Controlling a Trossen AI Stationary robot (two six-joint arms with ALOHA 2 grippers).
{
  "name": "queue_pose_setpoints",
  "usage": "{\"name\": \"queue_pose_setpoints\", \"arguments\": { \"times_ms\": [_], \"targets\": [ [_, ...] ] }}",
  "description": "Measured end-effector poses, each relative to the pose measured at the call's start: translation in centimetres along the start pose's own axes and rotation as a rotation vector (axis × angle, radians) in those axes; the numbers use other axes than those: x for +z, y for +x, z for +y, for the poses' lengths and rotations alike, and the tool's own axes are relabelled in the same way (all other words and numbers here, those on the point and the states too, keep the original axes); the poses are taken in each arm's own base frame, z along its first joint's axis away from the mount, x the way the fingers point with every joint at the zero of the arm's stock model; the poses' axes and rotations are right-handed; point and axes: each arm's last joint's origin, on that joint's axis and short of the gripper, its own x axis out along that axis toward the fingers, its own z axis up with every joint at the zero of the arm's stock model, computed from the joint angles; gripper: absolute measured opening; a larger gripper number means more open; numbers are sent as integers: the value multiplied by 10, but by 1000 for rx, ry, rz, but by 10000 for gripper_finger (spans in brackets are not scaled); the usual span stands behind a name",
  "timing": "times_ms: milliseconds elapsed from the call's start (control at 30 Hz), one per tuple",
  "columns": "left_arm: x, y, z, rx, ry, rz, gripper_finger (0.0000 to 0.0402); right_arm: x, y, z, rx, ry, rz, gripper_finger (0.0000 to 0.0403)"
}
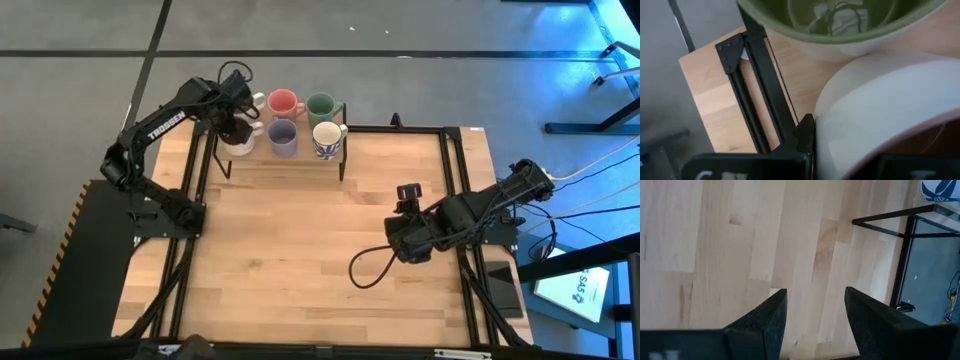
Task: Place coffee mugs
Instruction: Put the white pink mug on the shelf
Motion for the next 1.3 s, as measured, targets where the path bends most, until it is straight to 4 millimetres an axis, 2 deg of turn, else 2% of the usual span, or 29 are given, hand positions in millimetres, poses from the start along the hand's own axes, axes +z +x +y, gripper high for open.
{"name": "queue_pose_setpoints", "arguments": {
  "times_ms": [633,733,933,1100,1300],
  "targets": [
    [0,0,-2,-27,63,-5,47,0,0,0,10,5,-3,184],
    [0,-1,-3,-29,132,-7,68,1,0,0,10,5,-3,184],
    [-1,-3,-4,-70,148,-11,129,1,0,1,20,6,-11,184],
    [-5,-11,-3,-96,138,-47,161,2,0,1,25,3,-19,184],
    [-19,-32,6,-127,110,-133,165,3,0,1,25,3,-22,184]
  ]
}}
